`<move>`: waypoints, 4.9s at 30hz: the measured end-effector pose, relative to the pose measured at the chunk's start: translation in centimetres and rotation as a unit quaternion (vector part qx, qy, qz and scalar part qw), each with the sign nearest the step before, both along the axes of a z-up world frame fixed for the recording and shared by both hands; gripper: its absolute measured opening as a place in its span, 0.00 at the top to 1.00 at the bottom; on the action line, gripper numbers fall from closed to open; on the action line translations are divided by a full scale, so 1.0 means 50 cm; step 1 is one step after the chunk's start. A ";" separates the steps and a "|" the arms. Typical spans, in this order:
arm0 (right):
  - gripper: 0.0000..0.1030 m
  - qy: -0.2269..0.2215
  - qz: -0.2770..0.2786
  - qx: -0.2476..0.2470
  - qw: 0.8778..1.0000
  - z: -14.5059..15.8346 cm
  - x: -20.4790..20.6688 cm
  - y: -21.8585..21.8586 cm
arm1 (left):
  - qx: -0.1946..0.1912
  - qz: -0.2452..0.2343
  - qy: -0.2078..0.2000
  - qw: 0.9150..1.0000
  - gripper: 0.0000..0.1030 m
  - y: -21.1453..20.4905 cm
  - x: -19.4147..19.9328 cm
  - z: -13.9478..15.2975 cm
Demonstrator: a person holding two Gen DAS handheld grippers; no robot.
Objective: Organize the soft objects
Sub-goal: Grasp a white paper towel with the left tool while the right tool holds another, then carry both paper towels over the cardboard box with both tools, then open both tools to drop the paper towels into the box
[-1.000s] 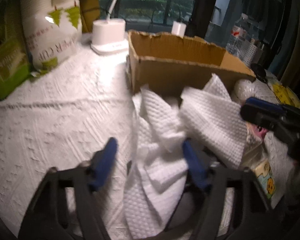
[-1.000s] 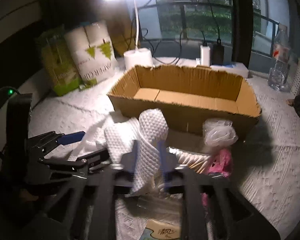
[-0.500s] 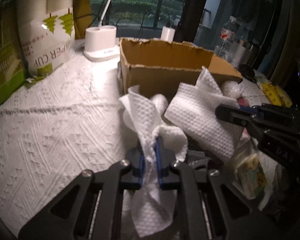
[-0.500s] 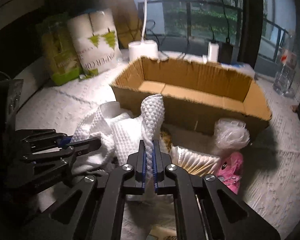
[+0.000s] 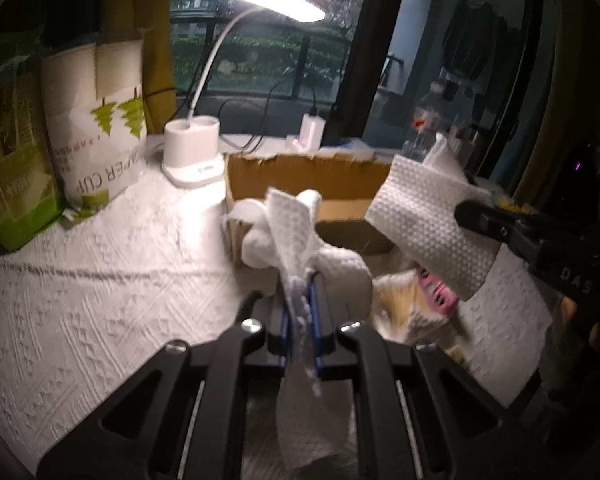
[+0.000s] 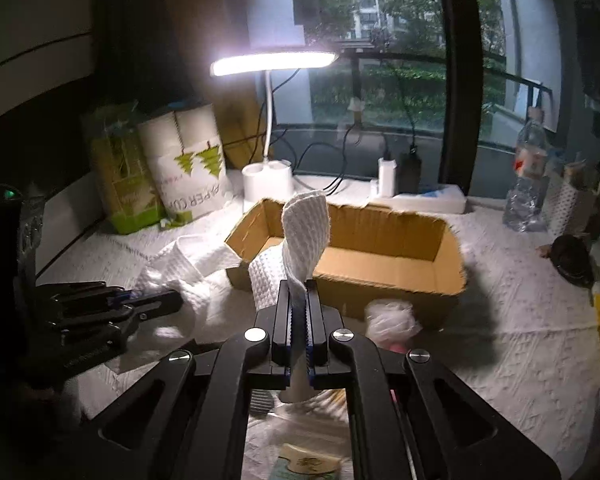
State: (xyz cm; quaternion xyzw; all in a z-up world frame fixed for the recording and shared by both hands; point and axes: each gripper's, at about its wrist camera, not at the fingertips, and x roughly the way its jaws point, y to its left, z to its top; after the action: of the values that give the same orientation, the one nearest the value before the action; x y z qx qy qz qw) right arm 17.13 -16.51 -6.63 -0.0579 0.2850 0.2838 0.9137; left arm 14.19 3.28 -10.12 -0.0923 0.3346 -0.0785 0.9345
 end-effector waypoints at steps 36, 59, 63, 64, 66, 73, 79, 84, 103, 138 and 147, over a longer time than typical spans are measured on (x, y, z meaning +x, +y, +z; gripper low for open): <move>0.95 0.125 0.065 -0.052 0.989 -0.190 0.017 0.173 | -0.030 0.059 -0.009 0.998 0.92 0.166 -0.053 0.017; 0.95 0.006 -0.012 0.022 1.000 0.007 0.035 -0.024 | -0.011 0.021 -0.048 0.999 0.92 0.047 0.049 0.089; 0.95 -0.006 -0.029 0.025 0.999 0.021 0.069 -0.057 | -0.002 0.014 -0.054 0.998 0.92 0.030 0.078 0.098; 0.95 -0.007 -0.031 0.026 0.999 0.023 0.076 -0.062 | 0.000 0.012 -0.055 0.998 0.92 0.026 0.089 0.099; 0.95 -0.012 -0.040 0.027 0.999 0.027 0.094 -0.080 | 0.003 0.010 -0.055 0.998 0.92 0.019 0.103 0.097; 0.95 -0.021 -0.062 0.028 0.997 0.030 0.164 -0.117 | 0.021 0.008 -0.058 0.998 0.92 -0.004 0.158 0.087; 0.95 -0.022 -0.068 0.027 0.997 0.018 0.209 -0.121 | 0.033 0.009 -0.053 0.998 0.91 -0.018 0.201 0.064; 0.95 -0.013 -0.076 0.028 0.997 -0.009 0.247 -0.126 | 0.050 0.013 -0.041 0.998 0.91 -0.029 0.240 0.034; 0.94 0.041 -0.084 0.005 0.996 -0.124 0.319 -0.125 | 0.074 0.025 0.051 0.996 0.90 -0.048 0.324 -0.082; 0.44 0.015 -0.080 0.012 0.997 -0.077 0.272 -0.127 | 0.051 0.041 0.012 0.998 0.15 -0.054 0.272 -0.004; 0.43 0.002 -0.083 0.013 0.996 -0.052 0.244 -0.129 | 0.038 0.049 -0.012 0.998 0.10 -0.039 0.240 0.029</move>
State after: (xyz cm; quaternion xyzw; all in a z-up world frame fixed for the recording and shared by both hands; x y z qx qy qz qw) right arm 29.35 -22.94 -9.24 -0.0211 0.2867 0.2105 0.9344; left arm 26.20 1.31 -8.65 -0.0718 0.3210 -0.0208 0.9441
